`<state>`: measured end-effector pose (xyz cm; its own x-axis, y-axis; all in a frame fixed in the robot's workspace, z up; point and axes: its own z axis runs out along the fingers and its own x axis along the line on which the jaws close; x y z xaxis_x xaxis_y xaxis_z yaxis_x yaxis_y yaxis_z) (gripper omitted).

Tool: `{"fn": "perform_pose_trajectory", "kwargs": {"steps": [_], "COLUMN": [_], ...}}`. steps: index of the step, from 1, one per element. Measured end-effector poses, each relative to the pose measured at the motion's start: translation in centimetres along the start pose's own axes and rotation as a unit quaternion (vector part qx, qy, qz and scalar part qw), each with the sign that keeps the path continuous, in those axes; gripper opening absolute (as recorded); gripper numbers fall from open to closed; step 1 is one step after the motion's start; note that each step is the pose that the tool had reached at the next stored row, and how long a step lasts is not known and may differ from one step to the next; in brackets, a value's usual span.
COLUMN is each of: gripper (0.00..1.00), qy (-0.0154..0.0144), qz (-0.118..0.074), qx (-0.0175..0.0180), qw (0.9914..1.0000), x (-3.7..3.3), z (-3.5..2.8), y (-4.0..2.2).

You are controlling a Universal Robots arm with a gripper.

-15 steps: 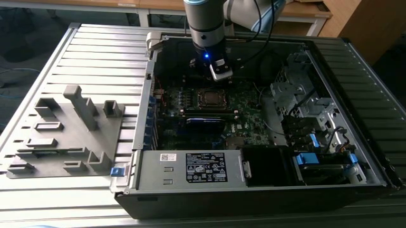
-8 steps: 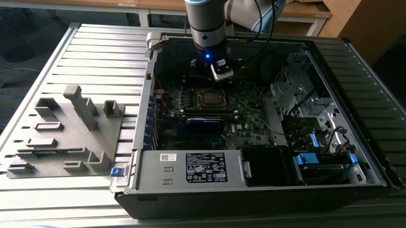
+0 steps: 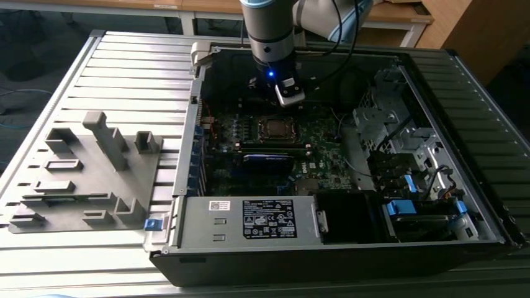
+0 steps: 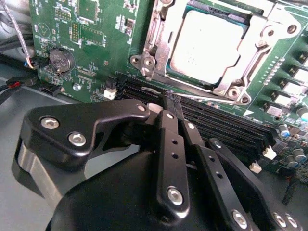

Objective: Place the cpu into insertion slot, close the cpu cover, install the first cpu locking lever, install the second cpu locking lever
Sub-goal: 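Install the first cpu locking lever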

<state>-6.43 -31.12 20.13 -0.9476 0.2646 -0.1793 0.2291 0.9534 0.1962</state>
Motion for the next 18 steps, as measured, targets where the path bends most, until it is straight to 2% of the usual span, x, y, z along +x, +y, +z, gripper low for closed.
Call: {"fn": "perform_pose_trajectory", "kwargs": {"steps": [6, 10, 18], "gripper": [0.11, 0.11, 0.11], "qy": [-0.0001, -0.0022, -0.0026], "qz": [0.0, 0.0, 0.0], "qx": [-0.0001, -0.0007, -0.0008], "qw": [1.0, 1.0, 1.0], "x": [0.01, 0.02, 0.03], "z": [0.02, 0.11, 0.17], "y": [0.0, -0.02, -0.03]}}
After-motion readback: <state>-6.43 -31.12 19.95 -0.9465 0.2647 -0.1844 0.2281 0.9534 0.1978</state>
